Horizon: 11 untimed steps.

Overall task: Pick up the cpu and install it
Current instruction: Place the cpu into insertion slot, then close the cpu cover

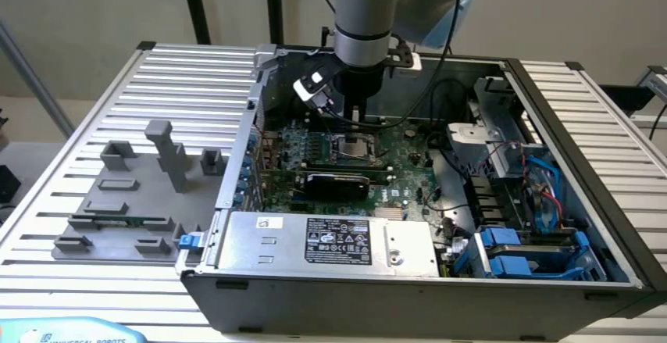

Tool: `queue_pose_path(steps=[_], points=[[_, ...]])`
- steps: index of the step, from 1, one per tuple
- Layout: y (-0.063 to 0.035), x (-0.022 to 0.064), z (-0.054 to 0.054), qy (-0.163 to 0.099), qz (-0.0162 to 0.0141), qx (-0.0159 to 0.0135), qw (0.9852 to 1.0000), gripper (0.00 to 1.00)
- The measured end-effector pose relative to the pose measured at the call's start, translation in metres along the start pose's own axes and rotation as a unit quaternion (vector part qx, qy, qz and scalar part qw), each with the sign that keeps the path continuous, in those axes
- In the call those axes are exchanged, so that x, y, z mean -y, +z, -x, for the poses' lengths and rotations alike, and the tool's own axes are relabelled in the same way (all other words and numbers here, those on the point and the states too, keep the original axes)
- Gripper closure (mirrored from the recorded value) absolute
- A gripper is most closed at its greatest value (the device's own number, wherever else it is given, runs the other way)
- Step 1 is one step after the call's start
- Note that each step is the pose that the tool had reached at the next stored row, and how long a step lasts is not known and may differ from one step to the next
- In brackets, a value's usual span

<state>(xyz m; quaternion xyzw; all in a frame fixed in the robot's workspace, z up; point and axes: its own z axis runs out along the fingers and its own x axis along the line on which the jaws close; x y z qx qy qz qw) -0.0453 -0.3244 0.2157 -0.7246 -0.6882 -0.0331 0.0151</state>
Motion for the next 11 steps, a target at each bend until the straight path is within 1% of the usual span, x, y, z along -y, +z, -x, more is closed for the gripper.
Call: queue_pose_path(steps=[2, 4, 11], points=[[0.0, 0.0, 0.0001, 0.0, 0.0, 0.0, 1.0, 0.88], [-0.0001, 0.0, 0.0002, 0.0, -0.0001, 0.0001, 1.0, 0.89], [-0.0001, 0.0, 0.0002, 0.0, 0.0, 0.0, 1.0, 0.89]])
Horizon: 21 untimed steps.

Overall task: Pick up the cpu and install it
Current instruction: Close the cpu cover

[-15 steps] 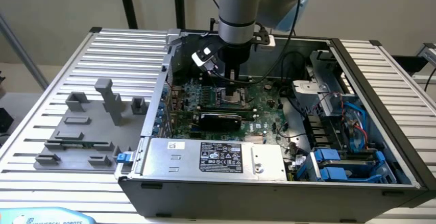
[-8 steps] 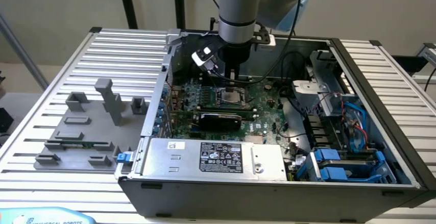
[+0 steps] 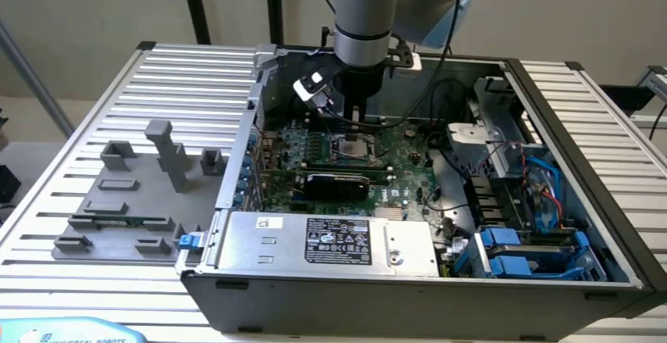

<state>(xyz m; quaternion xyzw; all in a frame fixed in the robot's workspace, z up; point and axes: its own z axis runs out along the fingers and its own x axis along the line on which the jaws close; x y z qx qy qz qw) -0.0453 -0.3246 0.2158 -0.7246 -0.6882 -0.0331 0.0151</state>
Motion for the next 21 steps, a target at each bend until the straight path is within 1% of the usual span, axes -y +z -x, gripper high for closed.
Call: queue_pose_path(steps=[8, 10, 12, 15, 21], points=[[-0.0001, -0.0001, 0.0, 0.0, 0.0, -0.0002, 1.0, 0.89], [-0.0012, -0.0027, 0.0, 0.0, -0.0002, -0.0004, 1.0, 0.89], [-0.0044, -0.0092, 0.001, 0.0, -0.0011, -0.0003, 1.0, 0.89], [-0.0114, -0.0218, 0.002, 0.0, -0.0033, -0.0002, 1.0, 0.89], [-0.0323, -0.0475, 0.004, 0.0, -0.007, 0.0001, 1.0, 0.89]])
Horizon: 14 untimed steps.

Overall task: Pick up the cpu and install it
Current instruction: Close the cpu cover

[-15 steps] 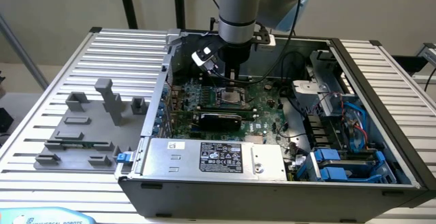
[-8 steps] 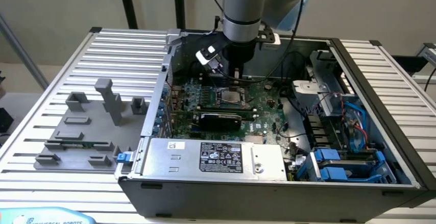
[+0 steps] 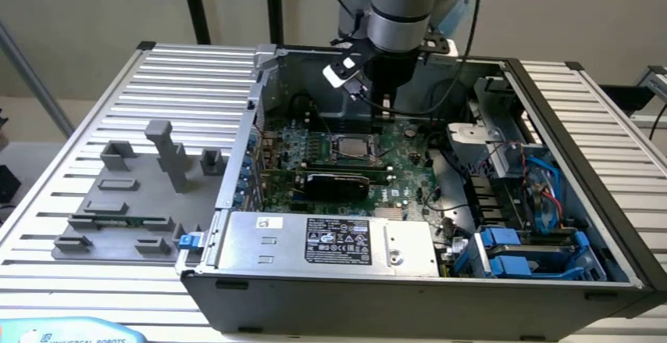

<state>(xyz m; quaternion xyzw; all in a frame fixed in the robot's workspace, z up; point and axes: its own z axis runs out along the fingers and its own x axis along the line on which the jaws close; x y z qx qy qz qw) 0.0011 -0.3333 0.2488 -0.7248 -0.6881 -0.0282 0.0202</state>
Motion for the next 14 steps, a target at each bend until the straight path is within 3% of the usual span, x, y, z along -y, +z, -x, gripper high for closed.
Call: queue_pose_path(steps=[6, 11, 14], points=[[-0.0169, -0.0275, 0.003, 0.0, -0.0017, -0.0005, 1.0, 0.89], [-0.0196, -0.0499, 0.005, 0.0, -0.0025, -0.0012, 1.0, 0.89], [-0.0195, -0.0581, 0.005, 0.0, -0.0025, -0.0016, 1.0, 0.89]])
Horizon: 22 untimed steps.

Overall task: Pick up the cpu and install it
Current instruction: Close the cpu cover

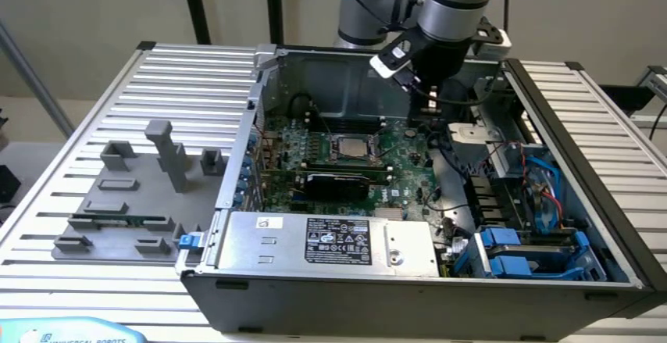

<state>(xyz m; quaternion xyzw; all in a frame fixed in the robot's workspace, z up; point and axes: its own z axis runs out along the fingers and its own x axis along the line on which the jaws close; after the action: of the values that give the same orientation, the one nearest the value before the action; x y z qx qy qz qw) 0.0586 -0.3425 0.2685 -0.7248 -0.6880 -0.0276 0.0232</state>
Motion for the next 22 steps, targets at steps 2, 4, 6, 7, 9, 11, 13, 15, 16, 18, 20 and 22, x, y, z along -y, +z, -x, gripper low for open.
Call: queue_pose_path(steps=[2, 4, 6, 7, 9, 11, 13, 15, 16, 18, 20, 22], points=[[0.0019, -0.0012, 0.0, 0.0, 0.0, -0.0001, 1.0, 0.89], [0.0054, -0.0014, 0.0, 0.0, 0.0, 0.0, 1.0, 0.89], [0.0091, -0.0016, 0.001, 0.0, 0.0, 0.0, 1.0, 0.89], [0.0109, -0.0016, 0.001, 0.0, 0.0, 0.0, 1.0, 0.89], [0.0146, -0.0016, 0.001, 0.0, 0.0, 0.0, 1.0, 0.89], [0.0182, -0.0016, 0.001, 0.0, 0.0, 0.0, 1.0, 0.89], [0.0218, -0.0016, 0.001, 0.0, 0.0, 0.0001, 1.0, 0.89], [0.0249, -0.0014, 0.002, 0.0, -0.0008, 0.0001, 1.0, 0.89], [0.0256, -0.0011, 0.002, 0.0, -0.0024, 0.0001, 1.0, 0.89], [0.0258, 0.0005, 0.002, 0.001, -0.0105, 0.0007, 0.9999, 0.89], [0.0259, 0.0034, 0.002, 0.002, -0.022, 0.0013, 0.9998, 0.89], [0.0259, 0.007, 0.002, 0.002, -0.0329, 0.0018, 0.9995, 0.89]])
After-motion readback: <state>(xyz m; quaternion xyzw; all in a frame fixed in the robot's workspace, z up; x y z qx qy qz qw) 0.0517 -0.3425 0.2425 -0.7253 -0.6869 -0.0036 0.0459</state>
